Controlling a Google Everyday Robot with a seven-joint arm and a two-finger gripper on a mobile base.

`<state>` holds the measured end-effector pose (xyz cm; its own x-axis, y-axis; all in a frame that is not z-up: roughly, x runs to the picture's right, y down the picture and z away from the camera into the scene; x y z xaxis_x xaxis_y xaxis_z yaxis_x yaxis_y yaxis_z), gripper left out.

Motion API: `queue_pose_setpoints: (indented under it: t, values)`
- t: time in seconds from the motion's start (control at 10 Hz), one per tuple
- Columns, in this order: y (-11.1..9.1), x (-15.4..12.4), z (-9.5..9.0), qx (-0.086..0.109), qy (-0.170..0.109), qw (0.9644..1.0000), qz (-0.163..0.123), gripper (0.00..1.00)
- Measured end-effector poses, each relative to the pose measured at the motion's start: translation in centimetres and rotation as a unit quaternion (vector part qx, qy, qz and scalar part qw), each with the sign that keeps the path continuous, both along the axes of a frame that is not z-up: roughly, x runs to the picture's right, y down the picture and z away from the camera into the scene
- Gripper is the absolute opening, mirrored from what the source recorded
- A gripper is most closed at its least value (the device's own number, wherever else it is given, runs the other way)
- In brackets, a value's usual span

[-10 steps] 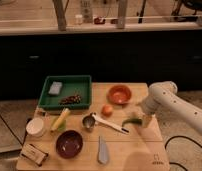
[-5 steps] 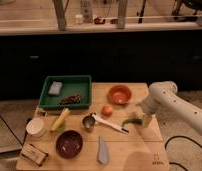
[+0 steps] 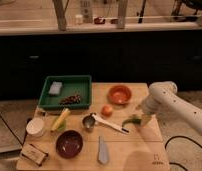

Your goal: Place pepper in purple bowl

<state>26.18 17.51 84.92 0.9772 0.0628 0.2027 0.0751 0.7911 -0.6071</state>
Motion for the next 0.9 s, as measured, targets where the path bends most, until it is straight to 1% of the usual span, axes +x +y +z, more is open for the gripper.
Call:
queue_pose_setpoints:
  t: [0.2, 0.3, 0.4, 0.5, 0.6, 0.8, 0.9]
  values:
    - [0.1, 0.0, 0.0, -0.002, -0.001, 1.0, -0.001, 0.38]
    - [0.4, 0.2, 0.0, -0.003, 0.0, 1.0, -0.002, 0.24]
    - [0.5, 0.4, 0.0, -0.002, 0.002, 1.0, 0.0, 0.15]
    - [0.6, 0.5, -0.1, 0.0, 0.002, 1.0, -0.001, 0.08]
    - [0.4, 0.5, -0.4, 0.004, 0.0, 1.0, -0.004, 0.02]
    - [-1.0, -0.7, -2.1, 0.013, -0.008, 0.9998, -0.015, 0.01]
    - [-1.1, -0.8, -2.5, 0.013, -0.009, 0.9997, -0.017, 0.01]
